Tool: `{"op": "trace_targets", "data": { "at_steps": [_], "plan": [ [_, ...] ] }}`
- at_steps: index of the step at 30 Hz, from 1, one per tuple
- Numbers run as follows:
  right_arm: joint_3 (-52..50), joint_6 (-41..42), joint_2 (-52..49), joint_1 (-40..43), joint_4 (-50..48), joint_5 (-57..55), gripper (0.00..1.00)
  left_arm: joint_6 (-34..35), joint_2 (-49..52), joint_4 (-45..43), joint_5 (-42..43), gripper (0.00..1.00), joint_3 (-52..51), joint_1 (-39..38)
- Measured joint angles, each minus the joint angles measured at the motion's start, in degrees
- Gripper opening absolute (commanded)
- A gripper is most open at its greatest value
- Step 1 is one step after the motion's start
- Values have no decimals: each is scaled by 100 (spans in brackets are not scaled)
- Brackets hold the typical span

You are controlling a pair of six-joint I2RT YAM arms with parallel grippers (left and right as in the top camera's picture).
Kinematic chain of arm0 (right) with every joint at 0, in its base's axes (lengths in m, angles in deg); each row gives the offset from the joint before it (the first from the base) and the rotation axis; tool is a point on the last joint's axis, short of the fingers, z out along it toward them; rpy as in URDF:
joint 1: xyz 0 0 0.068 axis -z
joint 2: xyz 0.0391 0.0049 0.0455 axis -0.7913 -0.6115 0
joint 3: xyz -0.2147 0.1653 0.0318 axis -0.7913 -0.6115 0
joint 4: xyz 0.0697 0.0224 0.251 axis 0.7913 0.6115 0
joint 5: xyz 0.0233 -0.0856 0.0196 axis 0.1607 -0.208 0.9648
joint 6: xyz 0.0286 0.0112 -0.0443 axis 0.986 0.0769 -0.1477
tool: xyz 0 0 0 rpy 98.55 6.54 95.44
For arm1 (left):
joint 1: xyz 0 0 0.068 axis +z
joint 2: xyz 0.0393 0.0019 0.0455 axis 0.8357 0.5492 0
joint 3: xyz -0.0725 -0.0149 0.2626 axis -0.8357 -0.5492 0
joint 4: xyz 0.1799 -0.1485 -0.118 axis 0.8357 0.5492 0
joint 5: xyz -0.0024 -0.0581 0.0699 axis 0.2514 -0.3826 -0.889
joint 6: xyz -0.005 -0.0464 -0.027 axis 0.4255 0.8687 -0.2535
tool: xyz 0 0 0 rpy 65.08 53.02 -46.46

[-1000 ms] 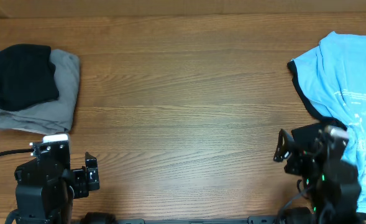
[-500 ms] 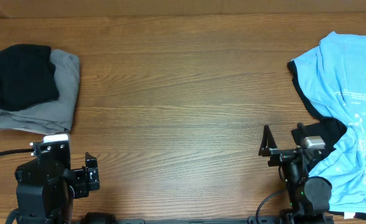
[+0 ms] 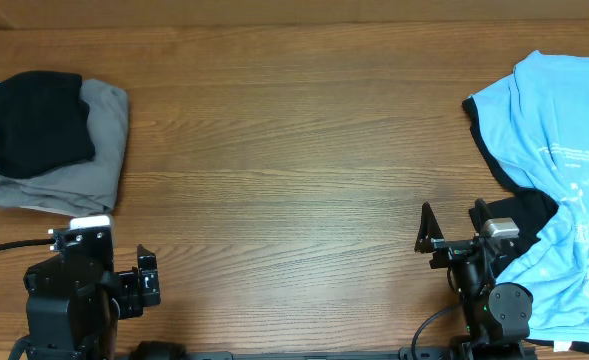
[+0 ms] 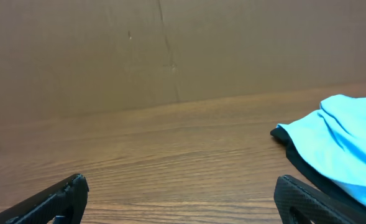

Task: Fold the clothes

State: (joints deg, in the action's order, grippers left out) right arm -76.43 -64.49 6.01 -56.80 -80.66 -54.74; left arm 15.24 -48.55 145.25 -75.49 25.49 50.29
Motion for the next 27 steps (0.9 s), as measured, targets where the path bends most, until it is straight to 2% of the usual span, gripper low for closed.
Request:
{"op": "trace_targets", "data": {
  "at_steps": [17, 19, 24, 27],
  "plan": [
    [0, -2, 0, 0, 4, 0, 100, 4, 0, 55, 9, 100, -2, 0],
    [0, -4, 0, 0, 2, 0, 100, 68, -39, 96, 238, 100, -26, 0],
    [0, -4, 0, 0, 0, 0, 100, 192, -715, -1062, 649, 100, -815, 0],
    [0, -2, 0, 0, 0, 2, 100, 339, -1401, -1950, 874, 100, -1871, 0]
  ]
}}
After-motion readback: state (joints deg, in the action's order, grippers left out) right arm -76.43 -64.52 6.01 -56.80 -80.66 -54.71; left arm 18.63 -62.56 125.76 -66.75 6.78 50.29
